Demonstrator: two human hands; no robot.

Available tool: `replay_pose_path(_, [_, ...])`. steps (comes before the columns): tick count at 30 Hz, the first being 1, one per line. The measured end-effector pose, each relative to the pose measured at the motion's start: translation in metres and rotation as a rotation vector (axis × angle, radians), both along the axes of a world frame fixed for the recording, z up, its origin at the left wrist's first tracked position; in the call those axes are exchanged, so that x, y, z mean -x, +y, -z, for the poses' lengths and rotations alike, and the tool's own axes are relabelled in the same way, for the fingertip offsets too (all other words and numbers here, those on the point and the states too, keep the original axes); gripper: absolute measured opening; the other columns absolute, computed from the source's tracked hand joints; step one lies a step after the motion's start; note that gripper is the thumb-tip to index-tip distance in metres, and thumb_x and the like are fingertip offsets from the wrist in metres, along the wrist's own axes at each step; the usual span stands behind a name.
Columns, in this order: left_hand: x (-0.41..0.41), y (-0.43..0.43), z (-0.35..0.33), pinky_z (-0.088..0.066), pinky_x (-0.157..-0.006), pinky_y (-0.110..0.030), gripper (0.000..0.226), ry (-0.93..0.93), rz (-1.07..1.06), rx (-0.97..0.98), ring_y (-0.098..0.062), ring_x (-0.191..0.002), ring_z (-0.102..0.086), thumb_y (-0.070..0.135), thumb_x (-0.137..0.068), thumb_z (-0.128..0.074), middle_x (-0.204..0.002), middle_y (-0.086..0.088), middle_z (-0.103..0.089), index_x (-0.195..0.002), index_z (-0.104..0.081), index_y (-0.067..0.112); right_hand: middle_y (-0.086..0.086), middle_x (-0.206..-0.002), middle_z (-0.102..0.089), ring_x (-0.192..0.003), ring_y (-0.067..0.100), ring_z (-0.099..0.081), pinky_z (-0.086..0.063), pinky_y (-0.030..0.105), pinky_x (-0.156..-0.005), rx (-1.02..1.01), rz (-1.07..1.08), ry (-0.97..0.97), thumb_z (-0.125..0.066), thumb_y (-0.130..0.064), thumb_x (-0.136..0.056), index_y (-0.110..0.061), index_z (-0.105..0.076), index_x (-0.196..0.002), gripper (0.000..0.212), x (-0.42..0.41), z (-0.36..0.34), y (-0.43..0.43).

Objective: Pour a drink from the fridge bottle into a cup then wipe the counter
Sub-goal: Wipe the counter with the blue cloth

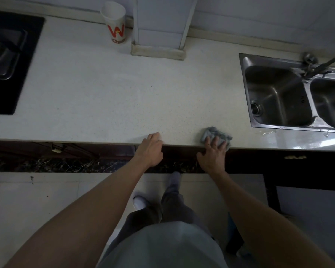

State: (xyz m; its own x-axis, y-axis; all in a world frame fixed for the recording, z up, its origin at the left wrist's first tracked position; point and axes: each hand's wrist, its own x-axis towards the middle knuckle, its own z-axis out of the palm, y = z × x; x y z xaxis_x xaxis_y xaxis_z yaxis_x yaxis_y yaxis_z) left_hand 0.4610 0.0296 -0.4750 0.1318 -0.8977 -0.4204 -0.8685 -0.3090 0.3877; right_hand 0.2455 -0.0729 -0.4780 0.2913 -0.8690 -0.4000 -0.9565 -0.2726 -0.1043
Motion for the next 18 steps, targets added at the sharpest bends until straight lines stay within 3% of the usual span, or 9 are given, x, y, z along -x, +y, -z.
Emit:
replay_pose_path(4, [-0.009, 0.002, -0.004, -0.041, -0.105, -0.041, 0.033, 0.022, -0.008, -0.02, -0.027, -0.128, -0.04, 0.012, -0.091, -0.049, -0.141, -0.011, -0.04, -0.12, -0.061, 0.001, 0.021, -0.161, 0.001, -0.142, 0.051, 0.014, 0.01, 0.055, -0.116, -0.018, -0.188, -0.034, -0.05, -0.04, -0.089, -0.014, -0.015, -0.155, 0.079, -0.05, 0.001, 0.039])
replay_pose_path(8, [-0.013, 0.002, -0.005, -0.037, -0.11, -0.04, 0.038, 0.033, 0.009, -0.049, -0.024, -0.133, -0.035, 0.013, -0.094, -0.049, -0.152, -0.01, -0.033, -0.129, -0.058, 0.001, 0.02, -0.161, 0.007, -0.142, 0.048, 0.019, 0.009, 0.054, -0.118, -0.034, -0.272, -0.024, -0.047, -0.038, -0.091, -0.016, -0.007, -0.155, 0.079, -0.076, 0.002, 0.052])
replay_pose_path(14, [-0.026, -0.008, -0.007, -0.044, -0.103, -0.044, 0.04, 0.021, -0.019, -0.056, -0.023, -0.137, -0.032, 0.013, -0.093, -0.05, -0.152, -0.008, -0.031, -0.132, -0.054, 0.003, 0.017, -0.161, 0.01, -0.143, 0.045, 0.019, 0.008, 0.053, -0.119, -0.021, -0.359, 0.018, -0.046, -0.034, -0.092, -0.018, -0.002, -0.155, 0.079, -0.089, 0.001, 0.021])
replay_pose_path(18, [-0.042, -0.027, -0.01, -0.039, -0.108, -0.043, 0.04, -0.027, -0.027, -0.029, -0.027, -0.137, -0.034, 0.011, -0.092, -0.048, -0.153, -0.012, -0.033, -0.131, -0.055, 0.002, 0.014, -0.161, 0.011, -0.144, 0.043, 0.018, 0.008, 0.05, -0.119, -0.034, -0.39, 0.041, -0.048, -0.038, -0.091, -0.02, -0.001, -0.155, 0.081, -0.113, 0.0, -0.019])
